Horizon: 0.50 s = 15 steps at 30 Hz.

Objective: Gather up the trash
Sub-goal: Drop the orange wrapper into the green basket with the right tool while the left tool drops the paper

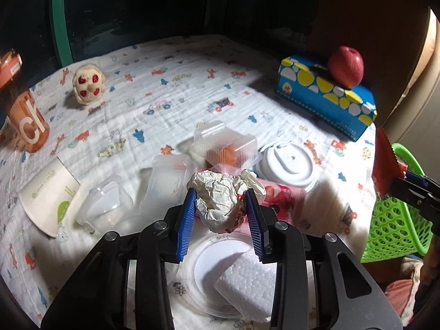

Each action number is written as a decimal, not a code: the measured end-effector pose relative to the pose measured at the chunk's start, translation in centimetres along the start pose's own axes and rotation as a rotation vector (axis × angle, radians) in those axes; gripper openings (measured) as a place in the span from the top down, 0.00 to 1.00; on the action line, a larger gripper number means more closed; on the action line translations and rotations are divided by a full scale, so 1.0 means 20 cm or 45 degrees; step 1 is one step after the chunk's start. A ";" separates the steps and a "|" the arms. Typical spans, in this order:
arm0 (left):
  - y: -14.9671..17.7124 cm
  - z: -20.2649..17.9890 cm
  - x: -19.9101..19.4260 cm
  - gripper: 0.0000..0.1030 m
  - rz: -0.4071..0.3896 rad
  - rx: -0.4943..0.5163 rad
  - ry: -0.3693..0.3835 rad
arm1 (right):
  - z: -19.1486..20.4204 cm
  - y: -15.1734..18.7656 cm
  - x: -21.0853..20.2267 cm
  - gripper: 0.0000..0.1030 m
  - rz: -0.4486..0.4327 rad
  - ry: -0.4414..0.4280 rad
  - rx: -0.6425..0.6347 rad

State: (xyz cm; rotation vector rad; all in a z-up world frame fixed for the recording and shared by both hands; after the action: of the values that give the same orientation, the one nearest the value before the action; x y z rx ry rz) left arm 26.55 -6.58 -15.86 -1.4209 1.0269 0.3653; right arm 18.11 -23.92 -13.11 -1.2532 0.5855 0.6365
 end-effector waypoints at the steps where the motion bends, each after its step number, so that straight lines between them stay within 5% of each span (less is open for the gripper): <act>1: -0.01 -0.01 -0.03 0.65 -0.016 -0.001 0.006 | -0.01 0.00 -0.03 0.38 -0.014 0.006 0.004; 15: -0.15 -0.45 -0.35 0.66 -0.159 0.102 0.183 | -0.40 0.14 -0.42 0.38 -0.099 0.175 0.108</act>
State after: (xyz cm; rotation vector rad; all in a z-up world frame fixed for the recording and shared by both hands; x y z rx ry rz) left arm 21.72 -12.93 -7.26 -1.4467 1.0507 0.1309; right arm 9.85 -32.18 -10.82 -1.2400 0.6674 0.4584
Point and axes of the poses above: each gripper's, at about its wrist camera, not at the fingertips, and x roughly the way its jaws point, z to its left, y to its underside, the point moved 9 cm from there along x, roughly the way its jaws point, and after that the axes turned 3 degrees about y, right-handed, at the moved point
